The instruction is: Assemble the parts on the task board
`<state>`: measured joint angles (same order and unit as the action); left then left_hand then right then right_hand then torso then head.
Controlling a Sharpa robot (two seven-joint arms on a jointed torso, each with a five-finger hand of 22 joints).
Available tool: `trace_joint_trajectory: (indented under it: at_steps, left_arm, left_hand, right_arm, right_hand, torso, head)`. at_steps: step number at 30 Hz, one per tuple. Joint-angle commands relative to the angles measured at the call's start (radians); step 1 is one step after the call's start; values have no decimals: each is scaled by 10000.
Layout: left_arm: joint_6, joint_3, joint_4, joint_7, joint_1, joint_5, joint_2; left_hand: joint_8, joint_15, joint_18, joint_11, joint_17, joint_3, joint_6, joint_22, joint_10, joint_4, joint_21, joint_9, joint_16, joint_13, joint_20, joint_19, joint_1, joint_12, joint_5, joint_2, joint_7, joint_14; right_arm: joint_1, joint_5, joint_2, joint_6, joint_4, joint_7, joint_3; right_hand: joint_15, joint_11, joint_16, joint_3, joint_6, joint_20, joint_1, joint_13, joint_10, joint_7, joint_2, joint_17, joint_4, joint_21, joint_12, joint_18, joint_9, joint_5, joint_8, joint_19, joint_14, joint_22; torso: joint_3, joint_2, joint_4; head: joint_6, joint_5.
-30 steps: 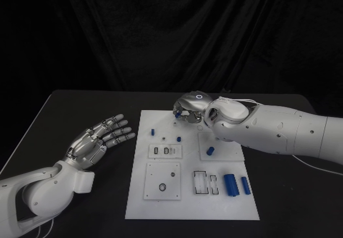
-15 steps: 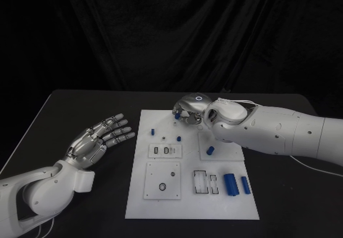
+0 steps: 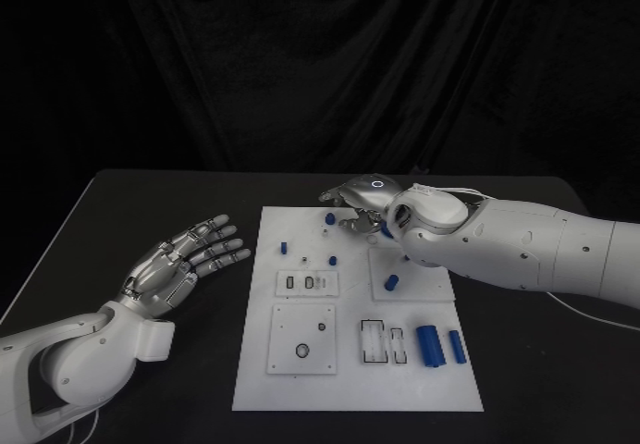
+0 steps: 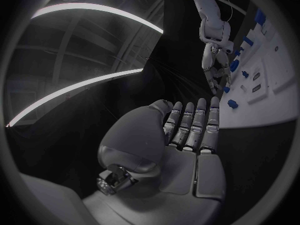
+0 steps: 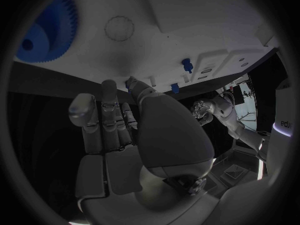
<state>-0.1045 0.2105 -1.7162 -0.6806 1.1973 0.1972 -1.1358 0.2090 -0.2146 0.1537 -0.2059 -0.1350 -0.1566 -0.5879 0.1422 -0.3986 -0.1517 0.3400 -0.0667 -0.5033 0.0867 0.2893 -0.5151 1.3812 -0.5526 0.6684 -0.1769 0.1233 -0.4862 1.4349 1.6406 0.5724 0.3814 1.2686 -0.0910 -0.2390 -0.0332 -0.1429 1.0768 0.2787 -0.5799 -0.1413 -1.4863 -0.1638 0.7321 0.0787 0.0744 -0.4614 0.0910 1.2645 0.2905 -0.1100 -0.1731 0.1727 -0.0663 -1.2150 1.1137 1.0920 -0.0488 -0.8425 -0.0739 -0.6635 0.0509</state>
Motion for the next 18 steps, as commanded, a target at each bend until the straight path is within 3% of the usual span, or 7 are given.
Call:
trace_joint_trajectory:
  at_steps: [1,5,9,10,11,12,18]
  left_arm:
    - [-148,-1,-55,-595,16,53,-40]
    - [-130,0,-88,-592,16,53,-87]
    - [-115,1,-112,-591,15,53,-121]
    - [-112,2,-116,-590,15,53,-130]
    - [-108,2,-120,-589,15,53,-140]
    - [-102,3,-124,-587,15,53,-150]
    - [-101,9,-104,-578,15,53,-148]
  left_hand:
    - [6,-90,-170,-72,-8,-62,-5,-7,-2,-7,21,-7,-60,-10,-21,70,-90,-25,-27,-11,68,-12]
    - [11,-94,-174,-76,-8,-73,-19,-7,-3,-4,21,-9,-64,-10,-21,72,-95,-25,-28,-9,71,-11]
    - [19,-112,-190,-94,-10,-117,-43,-6,-16,10,26,-13,-82,-9,-20,76,-117,-30,-34,8,83,-16]
    - [19,-112,-190,-94,-10,-117,-43,-6,-16,10,26,-13,-82,-9,-20,76,-117,-30,-34,8,83,-16]
    - [19,-112,-190,-94,-10,-117,-43,-6,-16,10,26,-13,-82,-9,-20,76,-117,-30,-34,8,83,-16]
    - [19,-112,-190,-94,-10,-117,-43,-6,-16,10,26,-13,-82,-9,-20,76,-118,-30,-34,8,83,-16]
    - [22,-124,-204,-113,-12,-159,-53,-5,-38,22,30,-15,-100,-7,-20,79,-140,-39,-37,21,90,-21]
  right_arm:
    - [218,31,332,629,350,-136,26]
    - [547,31,1009,509,1075,-272,30]
    - [813,31,1887,124,1994,-538,27]
    - [852,31,2088,15,2195,-611,24]
    - [891,31,2334,-116,2430,-693,16]
    - [920,31,2567,-233,2640,-763,4]
    - [977,-15,3441,-824,3260,-978,-61]
  right_hand:
    - [24,66,-118,-18,-754,17,-79,-171,155,164,-126,56,-51,-166,356,-118,-143,137,-191,126,-83,-135]
    - [27,153,-246,74,-1247,22,-124,-403,663,270,-176,112,-37,-316,907,-131,-169,296,-289,164,-90,-226]
    - [198,541,-754,90,-1562,133,-121,-1138,1732,310,-134,335,-25,-931,2335,-257,-114,275,-315,578,-199,-797]
    - [512,815,-1186,77,-1727,375,-101,-2202,1659,304,-141,527,14,-1275,3882,-264,-46,268,-276,634,-55,-1011]
    - [382,851,-1241,71,-1755,375,-29,-2443,1519,315,-124,532,91,-1350,4204,-279,-22,182,-255,614,-11,-1056]
    - [466,864,-1298,95,-1851,411,48,-3093,1072,325,-89,483,214,-1435,5068,-293,27,134,-217,513,64,-1037]
    - [453,1022,-768,-110,-2045,444,561,-5022,940,346,-52,-500,746,-1503,7699,-239,120,-247,-140,385,12,-788]
  torso:
    - [2,2,3]
    - [1,7,16]
    - [-10,22,37]
    - [-11,22,34]
    - [-12,25,37]
    - [-15,26,38]
    - [-32,46,50]
  head:
    - [68,33]
    - [106,63]
    - [124,57]
    - [143,57]
    - [145,54]
    - [166,48]
    - [285,12]
